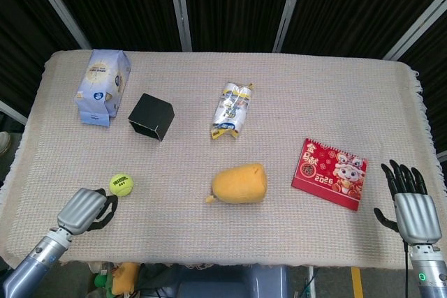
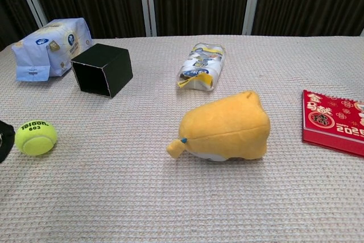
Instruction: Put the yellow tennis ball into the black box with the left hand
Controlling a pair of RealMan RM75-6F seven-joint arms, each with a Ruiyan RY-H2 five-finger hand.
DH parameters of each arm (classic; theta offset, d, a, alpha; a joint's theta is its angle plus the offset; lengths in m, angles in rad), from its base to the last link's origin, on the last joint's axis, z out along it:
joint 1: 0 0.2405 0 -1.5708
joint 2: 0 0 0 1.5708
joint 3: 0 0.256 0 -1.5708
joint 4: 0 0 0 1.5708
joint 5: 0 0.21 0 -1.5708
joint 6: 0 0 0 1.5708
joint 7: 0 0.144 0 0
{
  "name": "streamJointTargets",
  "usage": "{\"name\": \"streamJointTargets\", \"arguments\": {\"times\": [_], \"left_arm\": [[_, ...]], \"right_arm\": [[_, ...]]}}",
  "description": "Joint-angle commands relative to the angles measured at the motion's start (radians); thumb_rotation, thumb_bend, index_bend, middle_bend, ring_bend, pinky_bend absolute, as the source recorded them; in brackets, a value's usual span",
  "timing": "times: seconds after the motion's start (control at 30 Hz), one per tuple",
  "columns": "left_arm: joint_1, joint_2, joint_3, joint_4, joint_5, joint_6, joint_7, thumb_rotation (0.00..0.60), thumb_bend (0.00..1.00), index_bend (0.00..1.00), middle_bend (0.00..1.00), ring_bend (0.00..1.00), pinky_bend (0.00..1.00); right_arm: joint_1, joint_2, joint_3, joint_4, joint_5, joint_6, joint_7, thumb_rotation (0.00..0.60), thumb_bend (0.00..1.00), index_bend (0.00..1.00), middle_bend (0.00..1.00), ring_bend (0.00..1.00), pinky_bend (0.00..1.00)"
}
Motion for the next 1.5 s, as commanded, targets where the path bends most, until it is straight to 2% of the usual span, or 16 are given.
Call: {"name": "streamJointTargets", "arguments": {"times": [0.03, 0.23, 0.37, 0.47, 0.87, 1.13, 1.33, 1.5], "left_arm": [[-0.018, -0.025, 0.008, 0.017, 0.000, -0.024, 0.002, 0.600, 0.42, 0.58, 0.78, 0.48, 0.68], [-0.022, -0.032, 0.018, 0.017, -0.014, -0.042, 0.003, 0.600, 0.42, 0.52, 0.77, 0.49, 0.70], [-0.025, -0.035, 0.027, 0.021, -0.025, -0.062, 0.014, 0.600, 0.42, 0.50, 0.76, 0.57, 0.77], [-0.022, -0.036, 0.032, 0.029, -0.036, -0.063, 0.020, 0.600, 0.42, 0.49, 0.75, 0.59, 0.78], [-0.048, -0.056, 0.024, 0.077, -0.071, -0.109, -0.004, 0.600, 0.42, 0.46, 0.72, 0.59, 0.78], [-0.082, -0.081, 0.004, 0.100, -0.092, -0.149, 0.016, 0.600, 0.40, 0.43, 0.68, 0.55, 0.73], [-0.106, -0.095, 0.001, 0.112, -0.091, -0.175, -0.024, 0.600, 0.40, 0.43, 0.68, 0.55, 0.73], [-0.128, -0.095, -0.021, 0.122, -0.108, -0.187, -0.054, 0.600, 0.40, 0.43, 0.69, 0.55, 0.71]], "right_arm": [[-0.004, 0.007, -0.004, 0.000, -0.011, 0.006, 0.016, 0.600, 0.28, 0.00, 0.00, 0.00, 0.00], [-0.003, 0.015, 0.000, 0.006, -0.009, 0.006, 0.044, 0.600, 0.28, 0.00, 0.00, 0.00, 0.00], [0.002, 0.014, 0.001, 0.009, -0.006, -0.003, 0.046, 0.600, 0.28, 0.00, 0.00, 0.00, 0.00], [0.002, 0.012, -0.001, 0.009, -0.013, -0.001, 0.042, 0.600, 0.28, 0.00, 0.00, 0.00, 0.00], [0.005, 0.009, -0.002, 0.012, -0.019, -0.004, 0.042, 0.600, 0.28, 0.00, 0.00, 0.00, 0.00], [0.011, 0.007, -0.004, 0.014, -0.020, -0.016, 0.041, 0.600, 0.28, 0.00, 0.00, 0.00, 0.00], [0.015, 0.004, 0.000, 0.017, -0.013, -0.022, 0.038, 0.600, 0.28, 0.00, 0.00, 0.00, 0.00], [0.014, 0.004, -0.001, 0.018, -0.015, -0.019, 0.039, 0.600, 0.28, 0.00, 0.00, 0.00, 0.00]]}}
